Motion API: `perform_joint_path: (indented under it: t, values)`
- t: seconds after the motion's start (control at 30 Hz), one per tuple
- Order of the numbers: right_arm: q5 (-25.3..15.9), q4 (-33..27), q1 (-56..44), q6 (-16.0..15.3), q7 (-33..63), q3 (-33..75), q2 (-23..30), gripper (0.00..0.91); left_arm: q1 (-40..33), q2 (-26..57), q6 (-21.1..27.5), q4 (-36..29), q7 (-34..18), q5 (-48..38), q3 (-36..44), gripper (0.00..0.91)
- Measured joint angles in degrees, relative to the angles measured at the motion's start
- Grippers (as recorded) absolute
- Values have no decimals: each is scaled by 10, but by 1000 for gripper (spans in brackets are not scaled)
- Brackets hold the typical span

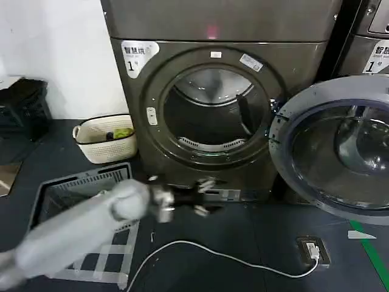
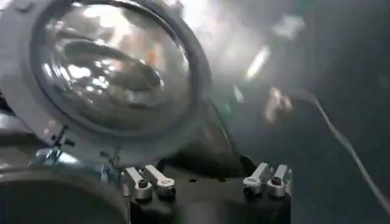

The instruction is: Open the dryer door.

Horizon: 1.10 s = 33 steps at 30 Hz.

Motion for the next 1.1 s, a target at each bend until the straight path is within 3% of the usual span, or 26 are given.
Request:
perform_joint_path:
  t: [0.13,0.37,0.43,0.67,0.87,1.1]
  values:
    - [1,3,2,12,-6,-8,6,907,2,54,-89,17,3,135,-32,907]
    - [10,3,0,36,-20,-16,18,907,-12,96,-253,71,53,331,-78,907]
    - [17,8,-1,37,-24,-18,20,907,-17,100,-275,95,71,383,-87,907]
    - [36,17,-1,43,-32,-19,27,907,-29,98,-285,155,122,576,-112,907]
    - [49,13,2,55,-37,-21,27,907,-32,104,-284,204,175,639,-109,907]
    - [48,17,11,55,-47,-29,31,907,-34,89,-284,254,182,669,-108,907]
